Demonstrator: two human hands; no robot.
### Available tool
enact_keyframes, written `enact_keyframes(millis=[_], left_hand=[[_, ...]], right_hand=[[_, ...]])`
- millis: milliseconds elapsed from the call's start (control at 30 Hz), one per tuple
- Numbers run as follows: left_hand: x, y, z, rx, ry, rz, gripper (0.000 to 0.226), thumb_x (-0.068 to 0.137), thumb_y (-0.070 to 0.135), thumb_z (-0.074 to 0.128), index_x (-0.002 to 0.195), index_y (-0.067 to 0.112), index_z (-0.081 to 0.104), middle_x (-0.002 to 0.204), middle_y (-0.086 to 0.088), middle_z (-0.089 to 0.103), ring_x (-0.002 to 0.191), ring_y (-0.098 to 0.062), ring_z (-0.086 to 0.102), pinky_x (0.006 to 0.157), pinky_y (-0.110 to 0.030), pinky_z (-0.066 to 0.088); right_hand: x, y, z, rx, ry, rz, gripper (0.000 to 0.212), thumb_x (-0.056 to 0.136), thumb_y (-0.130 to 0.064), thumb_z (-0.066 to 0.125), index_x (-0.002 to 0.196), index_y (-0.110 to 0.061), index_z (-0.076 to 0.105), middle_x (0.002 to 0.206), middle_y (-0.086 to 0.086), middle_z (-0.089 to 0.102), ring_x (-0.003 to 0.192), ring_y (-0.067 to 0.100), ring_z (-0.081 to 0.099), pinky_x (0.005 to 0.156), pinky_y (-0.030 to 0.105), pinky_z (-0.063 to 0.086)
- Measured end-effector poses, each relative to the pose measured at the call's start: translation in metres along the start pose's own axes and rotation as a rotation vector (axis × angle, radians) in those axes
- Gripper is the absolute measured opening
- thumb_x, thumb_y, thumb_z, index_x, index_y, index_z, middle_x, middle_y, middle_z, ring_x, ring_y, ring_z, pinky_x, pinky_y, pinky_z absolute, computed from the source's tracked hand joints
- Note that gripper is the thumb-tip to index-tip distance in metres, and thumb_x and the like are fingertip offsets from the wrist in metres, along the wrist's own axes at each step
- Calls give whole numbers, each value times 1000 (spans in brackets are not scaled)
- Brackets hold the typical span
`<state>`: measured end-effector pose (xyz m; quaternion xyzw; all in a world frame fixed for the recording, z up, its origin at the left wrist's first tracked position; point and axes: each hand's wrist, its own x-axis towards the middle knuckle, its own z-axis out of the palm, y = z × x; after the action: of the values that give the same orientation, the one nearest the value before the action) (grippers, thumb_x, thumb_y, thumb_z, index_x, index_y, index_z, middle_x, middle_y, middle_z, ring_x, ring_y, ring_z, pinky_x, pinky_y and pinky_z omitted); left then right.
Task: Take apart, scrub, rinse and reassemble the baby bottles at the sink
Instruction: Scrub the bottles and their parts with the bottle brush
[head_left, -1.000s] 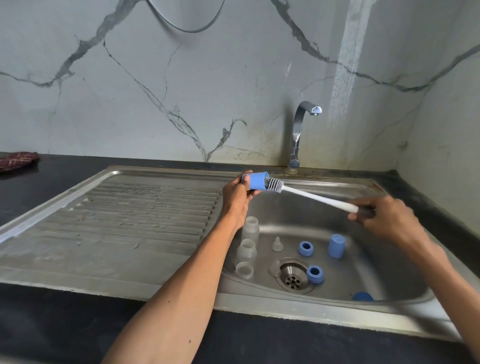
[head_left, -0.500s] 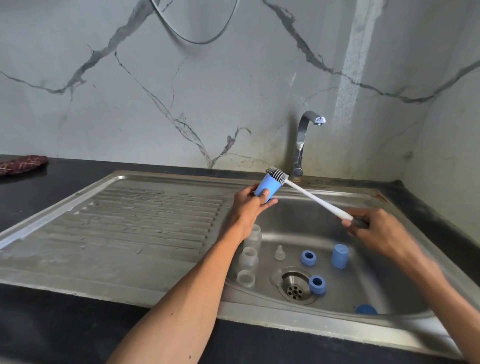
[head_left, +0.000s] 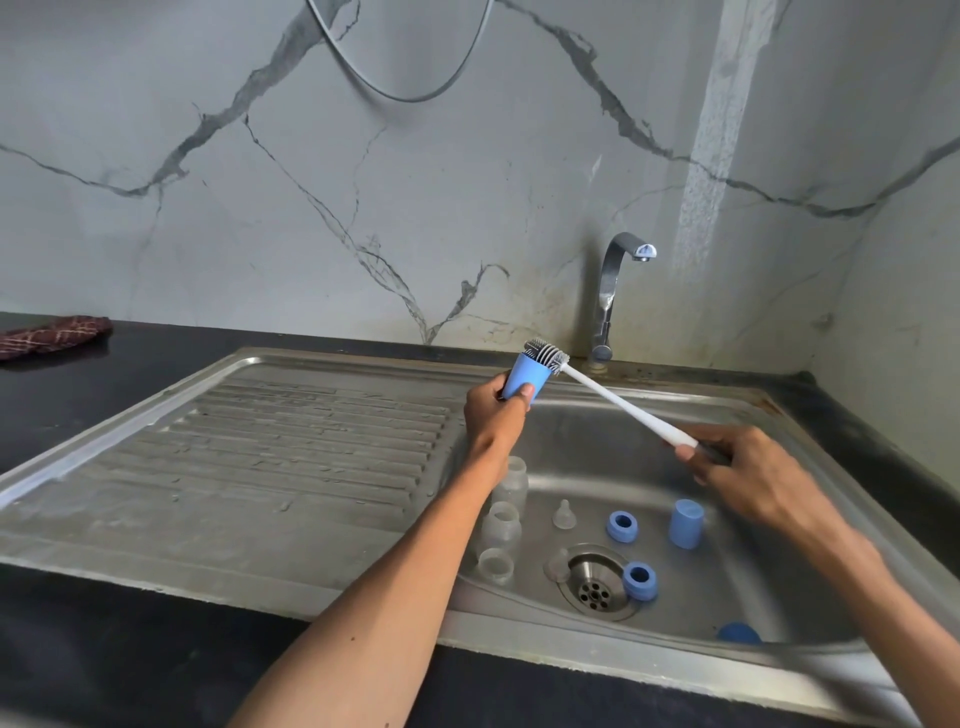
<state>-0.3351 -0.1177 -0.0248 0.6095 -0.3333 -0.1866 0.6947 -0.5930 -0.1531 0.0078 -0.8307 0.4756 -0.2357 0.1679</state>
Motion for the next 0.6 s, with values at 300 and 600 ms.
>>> enact_keyframes(millis=[300,600], left_hand=[[3,-3,8,-186,-165,-186,17,93,1,63,108,-3,69,95,-14,70,93,-31,72,87,-39,60],[4,14,0,-626,-203,-312,27,102,-2,45,125,8,51,128,-23,51,118,-47,58,77,-40,62]], right_hand=[[-4,-7,1,-18,46,-44,25,97,-39,57,121,-39,67,73,-4,65,65,15,58,57,34,46],[-3,-6,6,-14,47,-42,24,97,-40,57,116,-31,69,72,0,67,66,21,62,63,41,52]])
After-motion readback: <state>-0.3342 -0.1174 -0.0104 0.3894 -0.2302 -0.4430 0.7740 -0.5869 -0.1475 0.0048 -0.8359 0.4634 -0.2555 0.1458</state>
